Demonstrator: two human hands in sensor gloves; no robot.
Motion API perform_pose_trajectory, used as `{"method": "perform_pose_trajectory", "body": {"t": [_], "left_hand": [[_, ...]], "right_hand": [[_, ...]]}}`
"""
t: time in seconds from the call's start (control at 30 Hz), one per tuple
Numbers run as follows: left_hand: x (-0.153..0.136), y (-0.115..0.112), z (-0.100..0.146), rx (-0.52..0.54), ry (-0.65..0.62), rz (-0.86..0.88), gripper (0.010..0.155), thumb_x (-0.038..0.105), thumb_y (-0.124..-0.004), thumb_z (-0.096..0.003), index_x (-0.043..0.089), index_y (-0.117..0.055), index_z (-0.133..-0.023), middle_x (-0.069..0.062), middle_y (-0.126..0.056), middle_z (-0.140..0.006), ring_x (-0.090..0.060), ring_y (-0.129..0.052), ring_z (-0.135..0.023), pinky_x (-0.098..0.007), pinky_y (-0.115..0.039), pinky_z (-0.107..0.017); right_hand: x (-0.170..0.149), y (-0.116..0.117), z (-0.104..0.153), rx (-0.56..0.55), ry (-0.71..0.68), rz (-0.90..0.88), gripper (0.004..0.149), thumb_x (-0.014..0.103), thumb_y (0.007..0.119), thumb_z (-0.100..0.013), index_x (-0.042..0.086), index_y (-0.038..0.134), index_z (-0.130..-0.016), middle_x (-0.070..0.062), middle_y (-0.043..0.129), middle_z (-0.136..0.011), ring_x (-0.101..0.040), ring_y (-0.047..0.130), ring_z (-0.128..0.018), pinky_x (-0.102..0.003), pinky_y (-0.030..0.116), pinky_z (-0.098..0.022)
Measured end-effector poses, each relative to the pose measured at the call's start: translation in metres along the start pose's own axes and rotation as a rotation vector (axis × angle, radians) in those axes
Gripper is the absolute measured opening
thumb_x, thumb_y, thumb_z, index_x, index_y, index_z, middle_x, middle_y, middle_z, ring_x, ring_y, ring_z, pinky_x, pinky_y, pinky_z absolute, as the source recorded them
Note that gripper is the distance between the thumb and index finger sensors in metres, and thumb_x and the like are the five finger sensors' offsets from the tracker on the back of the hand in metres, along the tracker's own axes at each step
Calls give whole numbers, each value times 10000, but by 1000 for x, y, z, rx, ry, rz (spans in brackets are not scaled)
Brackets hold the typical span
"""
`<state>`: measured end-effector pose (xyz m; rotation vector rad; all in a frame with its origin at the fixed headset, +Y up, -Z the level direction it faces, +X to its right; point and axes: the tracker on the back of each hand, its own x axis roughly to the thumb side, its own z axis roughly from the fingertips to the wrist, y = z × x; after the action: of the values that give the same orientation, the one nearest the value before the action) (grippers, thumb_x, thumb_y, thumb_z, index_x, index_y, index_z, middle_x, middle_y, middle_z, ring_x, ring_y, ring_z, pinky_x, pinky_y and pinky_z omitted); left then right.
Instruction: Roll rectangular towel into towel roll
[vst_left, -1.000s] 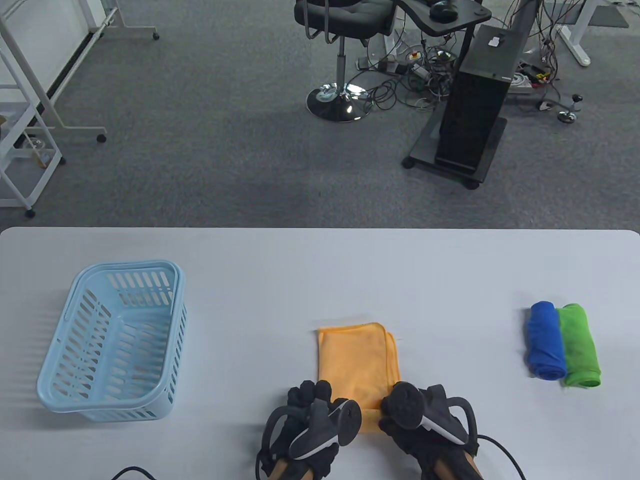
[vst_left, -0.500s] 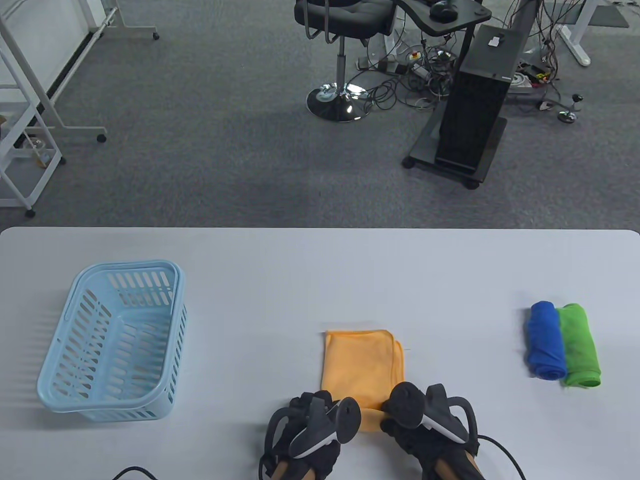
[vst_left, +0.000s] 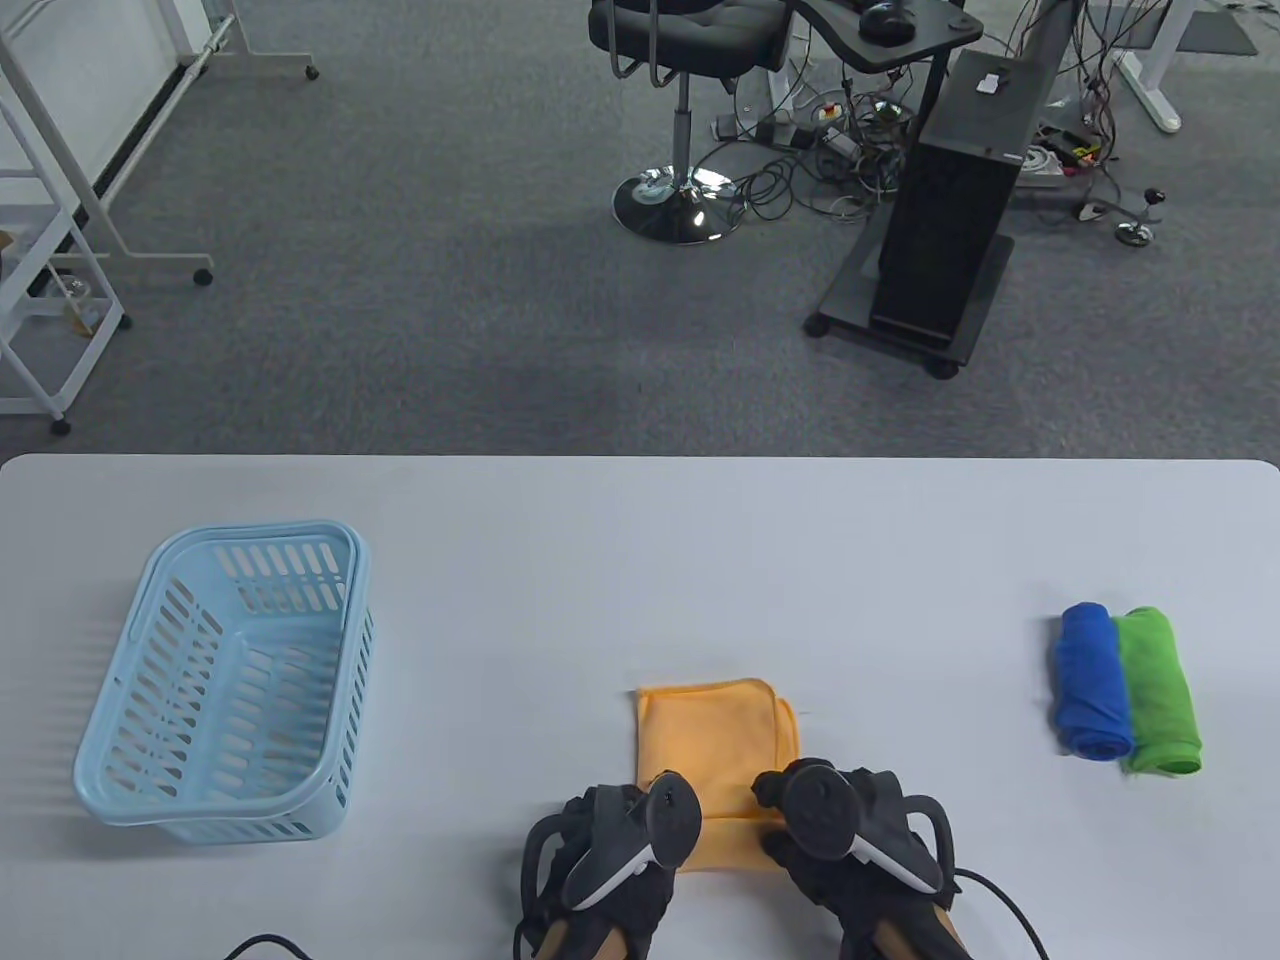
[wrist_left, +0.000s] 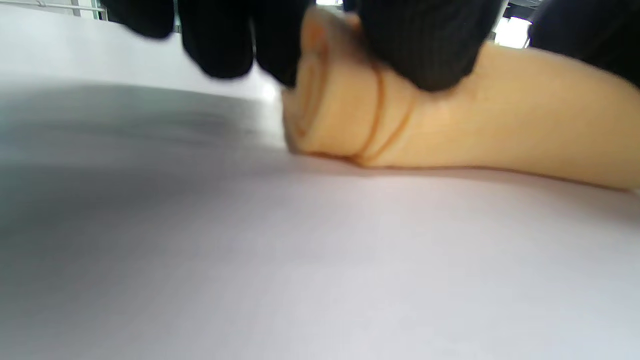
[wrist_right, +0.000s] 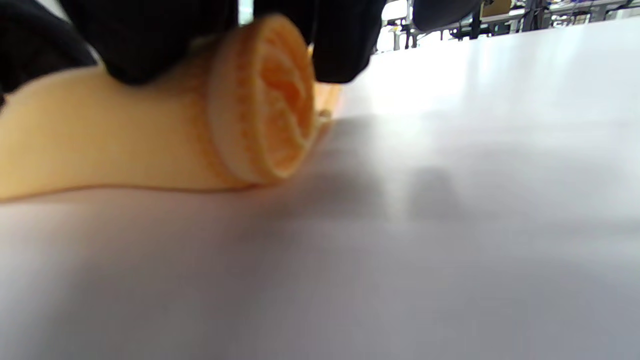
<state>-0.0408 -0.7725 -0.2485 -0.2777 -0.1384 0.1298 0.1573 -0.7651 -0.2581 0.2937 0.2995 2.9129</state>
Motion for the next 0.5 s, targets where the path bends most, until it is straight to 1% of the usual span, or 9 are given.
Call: {"method": "perform_pose_trajectory", "body": {"t": [0.03,0.1,0.13,0.17,0.23,0.3,0.37,0.4,0.5], "left_hand": [[1,2,0,29,-14,-10,605,455,-772,-407,374,-513,-948,-107,-621,-966,-409,-605,-923,-648,-475,-688],[4,2,1,48,-28,-28,472,431,-781,-407,366,-659,-858,-109,-590,-982,-410,-575,-932,-649,-451,-694],[7,1,2,48,-48,-58,439,421,-777,-409,353,-712,-838,-112,-608,-980,-414,-587,-928,-648,-458,-693],[9,0,2,47,-55,-81,447,417,-763,-416,347,-726,-856,-113,-612,-986,-413,-592,-931,-647,-463,-694],[11,1,4,70,-67,-113,474,414,-737,-427,332,-753,-893,-123,-634,-991,-418,-611,-929,-648,-475,-692],[10,1,4,73,-82,-118,524,469,-705,-423,294,-768,-913,-139,-636,-997,-430,-618,-924,-658,-478,-682],[8,1,3,49,-81,-78,617,527,-707,-398,253,-757,-949,-157,-613,-1014,-446,-591,-936,-668,-456,-687],[7,0,3,29,-83,-67,671,556,-721,-380,236,-735,-970,-164,-596,-1023,-454,-572,-943,-674,-442,-690],[9,-5,1,-19,-101,-118,776,584,-784,-347,211,-653,-1014,-159,-558,-1041,-453,-539,-959,-680,-420,-696]], "right_hand": [[1,1,0,18,-1,1,562,385,768,-344,287,585,-866,-51,489,-976,-286,634,-903,-636,427,-714],[4,2,0,7,-8,27,497,371,768,-342,258,664,-816,-51,527,-967,-286,655,-899,-640,440,-708],[5,3,0,29,-10,61,491,376,757,-346,257,682,-816,-53,547,-965,-287,671,-896,-636,458,-705],[5,3,0,45,-7,79,500,384,726,-361,265,676,-845,-56,539,-975,-285,668,-904,-630,465,-707],[4,5,0,37,-5,84,520,399,682,-371,274,683,-876,-64,541,-988,-292,684,-900,-621,492,-700],[1,4,0,59,6,50,559,439,673,-365,275,692,-899,-82,543,-997,-301,692,-897,-620,503,-694],[-2,2,0,98,20,14,641,512,699,-336,268,691,-929,-101,529,-1010,-319,676,-906,-628,492,-694],[-3,2,0,107,23,11,670,527,717,-323,265,687,-939,-103,524,-1015,-323,670,-910,-632,486,-696],[-2,3,0,144,18,55,744,523,782,-295,258,632,-973,-99,517,-1020,-327,649,-924,-640,469,-702]]}}
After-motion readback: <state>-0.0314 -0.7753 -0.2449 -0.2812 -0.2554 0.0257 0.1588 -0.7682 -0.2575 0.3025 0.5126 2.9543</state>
